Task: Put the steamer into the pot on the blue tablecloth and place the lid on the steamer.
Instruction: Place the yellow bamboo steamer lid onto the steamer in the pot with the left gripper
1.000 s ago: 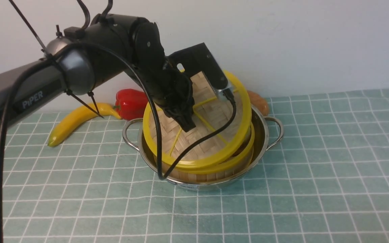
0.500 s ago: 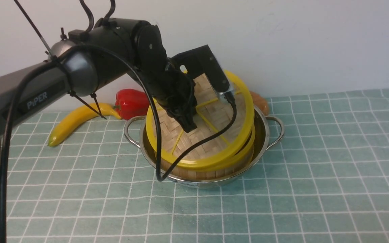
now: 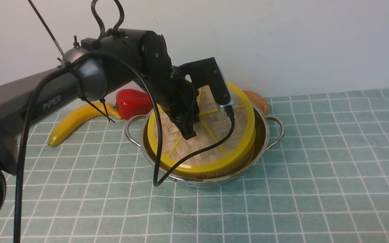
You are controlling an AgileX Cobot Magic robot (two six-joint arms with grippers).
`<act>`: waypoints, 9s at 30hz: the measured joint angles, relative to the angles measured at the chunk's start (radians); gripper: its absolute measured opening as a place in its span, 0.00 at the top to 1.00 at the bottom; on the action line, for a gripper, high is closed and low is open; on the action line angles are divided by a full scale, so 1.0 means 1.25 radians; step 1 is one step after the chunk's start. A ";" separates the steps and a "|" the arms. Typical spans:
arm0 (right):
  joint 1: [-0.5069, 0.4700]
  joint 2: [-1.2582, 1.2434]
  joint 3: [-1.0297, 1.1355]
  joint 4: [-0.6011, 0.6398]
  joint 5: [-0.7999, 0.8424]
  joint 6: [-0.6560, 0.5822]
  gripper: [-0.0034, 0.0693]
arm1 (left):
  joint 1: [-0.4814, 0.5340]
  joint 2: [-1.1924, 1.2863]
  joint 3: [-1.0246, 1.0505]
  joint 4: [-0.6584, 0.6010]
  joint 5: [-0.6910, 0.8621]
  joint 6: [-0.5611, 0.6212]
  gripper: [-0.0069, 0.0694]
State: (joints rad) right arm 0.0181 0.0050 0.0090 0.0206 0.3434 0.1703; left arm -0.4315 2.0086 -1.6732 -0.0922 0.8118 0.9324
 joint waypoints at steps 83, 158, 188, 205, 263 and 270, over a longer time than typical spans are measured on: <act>0.000 0.000 0.000 0.000 0.000 -0.001 0.62 | 0.000 -0.087 -0.005 0.041 0.071 -0.082 0.76; 0.000 0.000 0.000 0.000 0.000 -0.001 0.62 | 0.000 -0.007 -0.064 0.034 0.081 -0.018 0.76; 0.000 0.000 0.000 0.000 0.000 -0.001 0.62 | 0.000 0.045 -0.064 -0.016 0.032 0.078 0.76; 0.000 0.000 0.000 0.000 0.000 -0.001 0.62 | 0.000 0.031 -0.138 -0.016 0.127 0.032 0.76; 0.000 0.000 0.000 0.001 0.000 -0.001 0.62 | 0.000 0.128 -0.180 0.010 0.103 0.043 0.76; 0.000 0.000 0.000 0.001 0.000 -0.001 0.62 | 0.000 0.130 -0.180 0.008 0.083 0.042 0.76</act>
State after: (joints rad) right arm 0.0181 0.0050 0.0090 0.0216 0.3434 0.1696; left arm -0.4315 2.1717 -1.8988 -0.0826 0.9153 0.9852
